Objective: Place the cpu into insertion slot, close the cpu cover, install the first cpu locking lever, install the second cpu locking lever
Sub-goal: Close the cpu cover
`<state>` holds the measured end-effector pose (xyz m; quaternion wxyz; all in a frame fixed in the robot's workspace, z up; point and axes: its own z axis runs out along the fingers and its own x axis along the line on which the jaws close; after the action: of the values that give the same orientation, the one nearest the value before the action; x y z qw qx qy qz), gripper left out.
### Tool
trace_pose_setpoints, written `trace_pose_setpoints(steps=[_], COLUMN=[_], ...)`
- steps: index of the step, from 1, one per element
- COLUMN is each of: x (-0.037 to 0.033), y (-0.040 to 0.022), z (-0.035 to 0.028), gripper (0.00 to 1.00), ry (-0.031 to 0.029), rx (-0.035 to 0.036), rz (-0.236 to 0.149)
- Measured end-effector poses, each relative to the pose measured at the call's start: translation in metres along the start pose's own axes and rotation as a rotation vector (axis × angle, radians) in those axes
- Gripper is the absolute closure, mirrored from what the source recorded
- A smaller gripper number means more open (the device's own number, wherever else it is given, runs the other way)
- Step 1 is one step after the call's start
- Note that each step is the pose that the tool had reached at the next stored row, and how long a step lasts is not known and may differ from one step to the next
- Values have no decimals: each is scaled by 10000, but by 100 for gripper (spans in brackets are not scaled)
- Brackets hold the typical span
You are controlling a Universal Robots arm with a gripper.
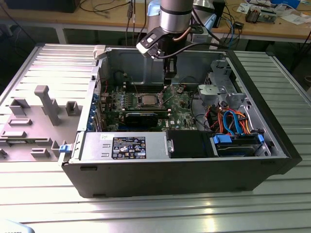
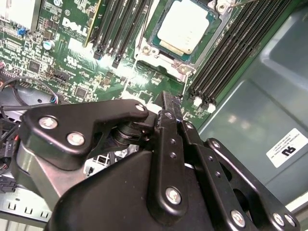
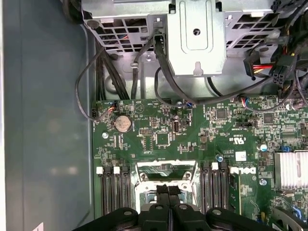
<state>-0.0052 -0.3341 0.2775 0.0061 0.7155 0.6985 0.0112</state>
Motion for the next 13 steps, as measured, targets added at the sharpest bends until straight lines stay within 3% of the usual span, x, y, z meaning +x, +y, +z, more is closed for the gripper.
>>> trace_pose_setpoints(steps=[13], x=[3], y=[109], z=[3], gripper=[89], ry=[0], rx=[0], rz=[0])
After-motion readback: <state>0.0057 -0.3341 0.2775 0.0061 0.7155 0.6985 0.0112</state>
